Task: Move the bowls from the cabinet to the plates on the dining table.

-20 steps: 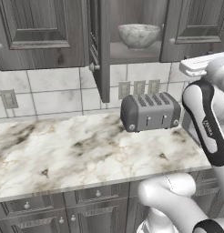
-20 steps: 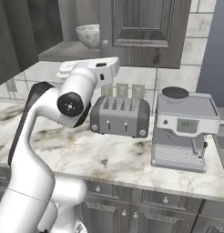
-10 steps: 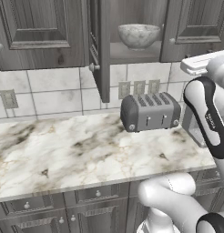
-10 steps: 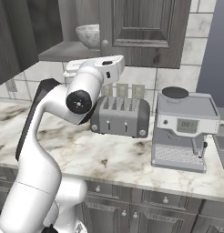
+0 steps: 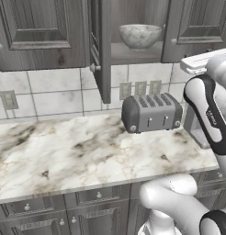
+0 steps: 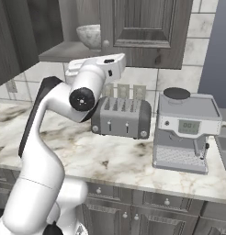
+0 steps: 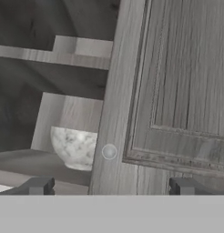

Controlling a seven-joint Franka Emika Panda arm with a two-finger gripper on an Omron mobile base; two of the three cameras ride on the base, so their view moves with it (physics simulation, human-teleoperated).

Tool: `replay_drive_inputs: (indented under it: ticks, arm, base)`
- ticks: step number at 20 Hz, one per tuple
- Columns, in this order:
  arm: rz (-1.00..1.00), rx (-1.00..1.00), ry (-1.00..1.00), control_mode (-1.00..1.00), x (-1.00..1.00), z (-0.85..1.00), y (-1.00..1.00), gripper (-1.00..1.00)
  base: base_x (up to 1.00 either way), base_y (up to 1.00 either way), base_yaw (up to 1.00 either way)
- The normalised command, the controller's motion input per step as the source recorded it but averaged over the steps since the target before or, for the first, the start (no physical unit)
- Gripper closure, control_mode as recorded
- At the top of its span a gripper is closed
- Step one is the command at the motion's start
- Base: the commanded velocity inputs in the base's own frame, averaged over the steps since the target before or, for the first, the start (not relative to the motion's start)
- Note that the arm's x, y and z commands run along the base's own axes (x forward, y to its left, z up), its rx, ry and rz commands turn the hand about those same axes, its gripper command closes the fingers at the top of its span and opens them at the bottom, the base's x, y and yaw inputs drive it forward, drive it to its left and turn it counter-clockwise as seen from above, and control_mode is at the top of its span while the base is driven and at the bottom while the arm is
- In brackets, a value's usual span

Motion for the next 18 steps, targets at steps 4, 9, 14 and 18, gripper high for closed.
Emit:
replay_drive_inputs:
  ticks: [4,9,14,18]
  arm:
    - [0.07,-0.01,0.00,-1.00,0.32,0.00,0.00,-1.00]
    - [0.04,-0.01,0.00,-1.00,0.36,0.00,0.00,-1.00]
    - [0.01,-0.01,0.00,-1.00,0.35,0.00,0.00,-1.00]
    - [0.01,0.00,-0.02,-1.00,0.31,0.00,0.00,-1.00]
  base:
    - [0.00,0.00,0.00]
    - [0.00,0.00,0.00]
    - [0.00,0.00,0.00]
    - [0.00,0.00,0.00]
